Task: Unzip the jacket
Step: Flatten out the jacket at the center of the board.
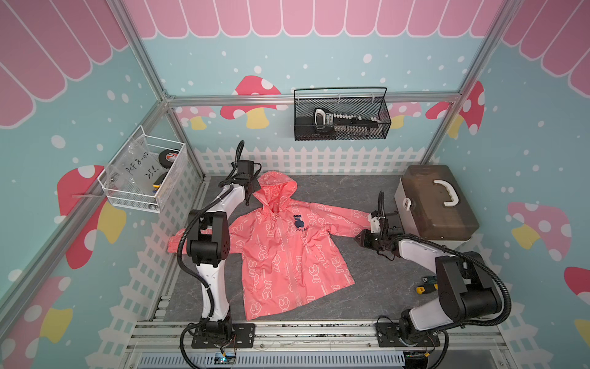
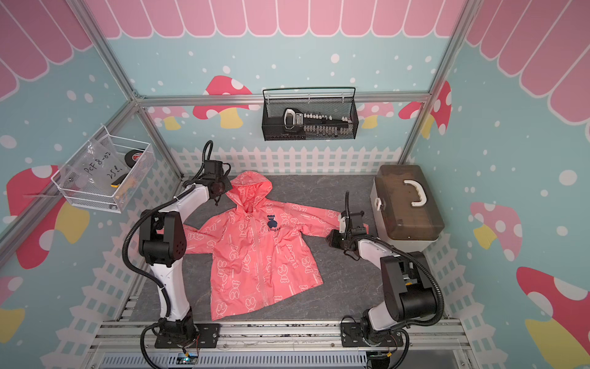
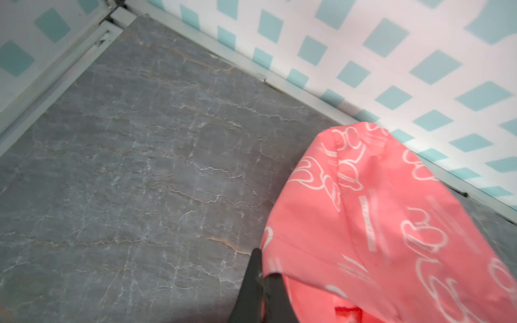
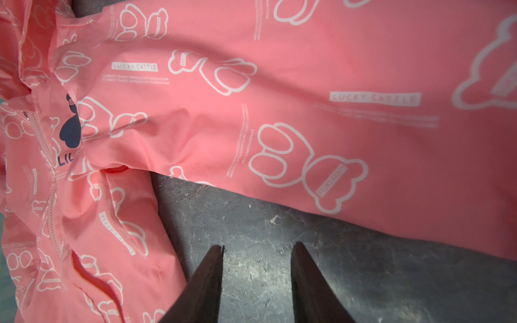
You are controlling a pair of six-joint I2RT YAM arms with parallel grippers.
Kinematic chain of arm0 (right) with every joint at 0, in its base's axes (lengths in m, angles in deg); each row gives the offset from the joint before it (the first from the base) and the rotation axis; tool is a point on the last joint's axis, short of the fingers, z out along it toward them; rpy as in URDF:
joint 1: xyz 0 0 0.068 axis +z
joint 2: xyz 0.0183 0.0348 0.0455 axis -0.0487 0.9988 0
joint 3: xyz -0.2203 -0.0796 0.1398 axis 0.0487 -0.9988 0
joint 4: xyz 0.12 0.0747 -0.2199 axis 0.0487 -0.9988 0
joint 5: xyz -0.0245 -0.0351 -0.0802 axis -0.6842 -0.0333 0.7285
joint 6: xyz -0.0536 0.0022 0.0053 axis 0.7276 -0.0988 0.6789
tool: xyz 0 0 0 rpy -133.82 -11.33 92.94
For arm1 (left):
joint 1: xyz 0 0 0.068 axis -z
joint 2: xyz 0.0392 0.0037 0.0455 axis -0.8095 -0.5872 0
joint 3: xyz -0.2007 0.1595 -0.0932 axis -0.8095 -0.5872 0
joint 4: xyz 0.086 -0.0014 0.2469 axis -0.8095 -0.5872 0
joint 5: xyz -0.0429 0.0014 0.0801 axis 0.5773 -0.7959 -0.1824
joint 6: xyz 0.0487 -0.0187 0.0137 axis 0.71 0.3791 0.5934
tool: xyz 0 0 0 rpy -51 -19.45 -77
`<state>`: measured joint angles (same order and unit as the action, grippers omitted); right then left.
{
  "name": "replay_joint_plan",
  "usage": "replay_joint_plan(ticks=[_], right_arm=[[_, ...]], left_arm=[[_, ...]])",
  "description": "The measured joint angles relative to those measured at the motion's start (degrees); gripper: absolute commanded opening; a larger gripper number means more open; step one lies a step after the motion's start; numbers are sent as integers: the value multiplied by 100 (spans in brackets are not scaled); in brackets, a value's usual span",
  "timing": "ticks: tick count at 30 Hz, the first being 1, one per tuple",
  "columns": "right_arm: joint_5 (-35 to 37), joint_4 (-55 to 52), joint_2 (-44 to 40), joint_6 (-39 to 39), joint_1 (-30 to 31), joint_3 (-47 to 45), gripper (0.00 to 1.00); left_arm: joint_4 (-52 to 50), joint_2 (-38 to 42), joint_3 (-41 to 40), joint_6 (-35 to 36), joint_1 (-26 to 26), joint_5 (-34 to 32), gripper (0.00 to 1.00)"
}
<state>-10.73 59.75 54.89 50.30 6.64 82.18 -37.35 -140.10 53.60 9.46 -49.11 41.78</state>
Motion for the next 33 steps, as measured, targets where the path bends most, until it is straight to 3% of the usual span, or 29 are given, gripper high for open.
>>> replay_joint_plan(ticks=[6,9,12,15,20,22,27,33], right_arm=[[-177,-109,516,402,0,509,67],[-42,-402,1027,748,7,1399,76],[304,-896,1626,1038,7,2463,76],[769,-1292,2107,1088,4,3136,66],[1110,-1475,2605,831,-63,3318,24],[1060,-1364,2520,595,-146,3071,13],[960,-881,1993,-9,-444,2210,0],[1165,-734,1373,-555,-503,1438,0]], left_arm=[[243,83,4,225,59,437,0],[280,83,7,356,83,599,0],[293,83,7,501,131,717,0],[326,83,7,627,177,789,0],[380,83,7,804,192,804,0],[391,85,7,844,186,748,0],[402,129,-52,831,103,549,0],[402,192,-210,745,-57,426,0]])
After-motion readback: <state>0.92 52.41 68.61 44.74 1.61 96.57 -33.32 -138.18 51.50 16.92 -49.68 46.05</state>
